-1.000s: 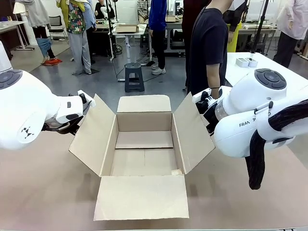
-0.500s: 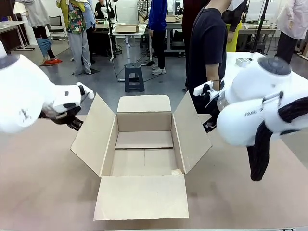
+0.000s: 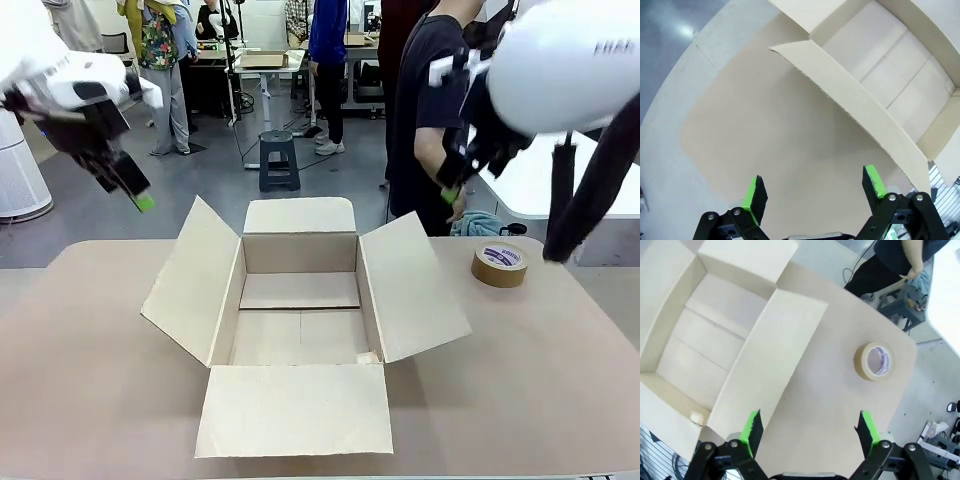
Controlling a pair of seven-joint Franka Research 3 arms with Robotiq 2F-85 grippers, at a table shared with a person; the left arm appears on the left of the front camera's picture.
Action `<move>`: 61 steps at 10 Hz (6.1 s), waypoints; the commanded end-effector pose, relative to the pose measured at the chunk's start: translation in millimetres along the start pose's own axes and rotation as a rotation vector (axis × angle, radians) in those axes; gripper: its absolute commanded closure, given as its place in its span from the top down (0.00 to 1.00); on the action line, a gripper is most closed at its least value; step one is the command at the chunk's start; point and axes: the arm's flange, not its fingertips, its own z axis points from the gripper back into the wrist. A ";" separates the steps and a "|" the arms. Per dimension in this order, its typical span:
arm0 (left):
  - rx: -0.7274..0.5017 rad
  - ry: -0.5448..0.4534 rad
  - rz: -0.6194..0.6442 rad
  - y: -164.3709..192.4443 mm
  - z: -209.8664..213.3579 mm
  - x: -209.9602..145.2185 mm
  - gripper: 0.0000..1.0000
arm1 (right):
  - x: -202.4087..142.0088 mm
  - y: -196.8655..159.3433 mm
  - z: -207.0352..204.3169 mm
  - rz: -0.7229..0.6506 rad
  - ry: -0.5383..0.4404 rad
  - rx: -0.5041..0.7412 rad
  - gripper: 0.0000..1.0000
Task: Wrap the clocks to prevent damage.
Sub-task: Open the side flaps of the Package Box.
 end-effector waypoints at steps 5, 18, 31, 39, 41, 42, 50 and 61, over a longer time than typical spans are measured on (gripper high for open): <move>0.012 -0.010 0.013 9.1 15.7 5.3 1.00 | 10.4 -4.3 24.0 -0.025 -0.024 -0.013 1.00; -0.403 -0.543 -0.512 87.4 14.3 -78.0 1.00 | -78.3 -94.9 -27.7 0.202 -0.511 0.413 1.00; -0.368 -0.557 -0.385 112.4 23.0 -119.2 1.00 | -147.8 -121.2 35.9 0.378 -0.497 0.451 1.00; -0.368 -0.557 -0.385 112.4 23.0 -119.2 1.00 | -147.8 -121.2 35.9 0.378 -0.497 0.451 1.00; -0.368 -0.557 -0.385 112.4 23.0 -119.2 1.00 | -147.8 -121.2 35.9 0.378 -0.497 0.451 1.00; -0.368 -0.557 -0.385 112.4 23.0 -119.2 1.00 | -147.8 -121.2 35.9 0.378 -0.497 0.451 1.00; -0.371 -0.546 -0.344 114.3 27.9 -115.8 0.43 | -167.1 -119.7 41.9 0.339 -0.466 0.436 0.12; -0.402 -0.510 -0.377 112.1 37.9 -120.4 0.00 | -164.9 -122.4 40.3 0.364 -0.368 0.483 0.00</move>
